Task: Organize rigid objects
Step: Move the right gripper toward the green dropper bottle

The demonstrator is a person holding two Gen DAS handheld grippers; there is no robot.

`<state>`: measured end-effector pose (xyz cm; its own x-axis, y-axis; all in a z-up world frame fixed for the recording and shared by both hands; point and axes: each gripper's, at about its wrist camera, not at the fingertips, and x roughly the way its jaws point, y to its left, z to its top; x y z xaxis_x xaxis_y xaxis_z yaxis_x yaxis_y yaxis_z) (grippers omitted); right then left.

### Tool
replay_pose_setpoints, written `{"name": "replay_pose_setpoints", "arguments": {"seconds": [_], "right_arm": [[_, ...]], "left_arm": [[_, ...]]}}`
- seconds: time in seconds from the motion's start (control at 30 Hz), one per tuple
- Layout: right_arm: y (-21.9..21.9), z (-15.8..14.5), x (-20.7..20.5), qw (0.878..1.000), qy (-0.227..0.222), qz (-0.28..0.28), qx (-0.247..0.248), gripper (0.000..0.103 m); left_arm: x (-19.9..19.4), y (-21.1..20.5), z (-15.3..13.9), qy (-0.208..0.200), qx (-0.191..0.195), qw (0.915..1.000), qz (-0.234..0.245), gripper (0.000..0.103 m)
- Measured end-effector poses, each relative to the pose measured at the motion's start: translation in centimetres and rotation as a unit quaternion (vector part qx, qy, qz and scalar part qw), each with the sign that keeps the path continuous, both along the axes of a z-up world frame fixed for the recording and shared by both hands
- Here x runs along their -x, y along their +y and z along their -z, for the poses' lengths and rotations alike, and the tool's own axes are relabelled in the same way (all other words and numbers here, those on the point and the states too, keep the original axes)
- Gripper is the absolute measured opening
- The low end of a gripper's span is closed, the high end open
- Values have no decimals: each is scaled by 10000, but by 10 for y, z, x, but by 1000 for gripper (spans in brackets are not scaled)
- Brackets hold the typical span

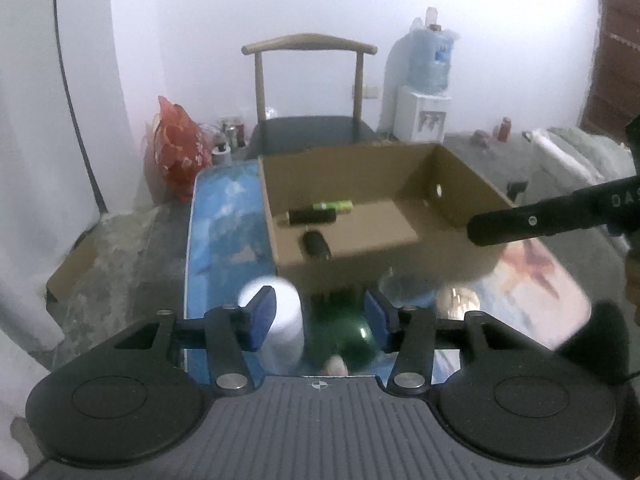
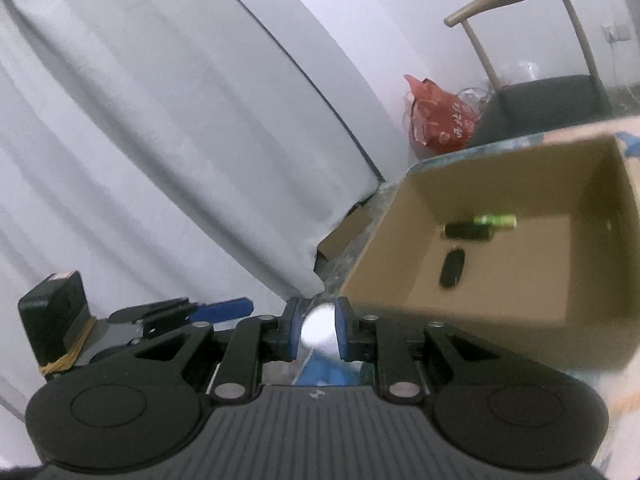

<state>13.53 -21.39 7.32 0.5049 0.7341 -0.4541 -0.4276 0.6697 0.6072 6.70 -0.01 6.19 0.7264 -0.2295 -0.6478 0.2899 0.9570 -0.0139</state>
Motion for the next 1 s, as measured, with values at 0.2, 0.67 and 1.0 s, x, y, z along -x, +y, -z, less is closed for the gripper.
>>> {"name": "replay_pose_setpoints", "arguments": {"seconds": [0.2,0.67,1.0], "right_arm": [[23,36,27,9998,-40,94,193,43],[105,63,13,9870,-294,-590,1468,48],[129,80,-2,9797,-168,-849,1807,39]], "left_arm": [[6,3,49,367,409,9985,6,49],[-1,-12,104,180,-492,9986,-80,46],[-4,-16,116,114,-725,9973,67,44]]}}
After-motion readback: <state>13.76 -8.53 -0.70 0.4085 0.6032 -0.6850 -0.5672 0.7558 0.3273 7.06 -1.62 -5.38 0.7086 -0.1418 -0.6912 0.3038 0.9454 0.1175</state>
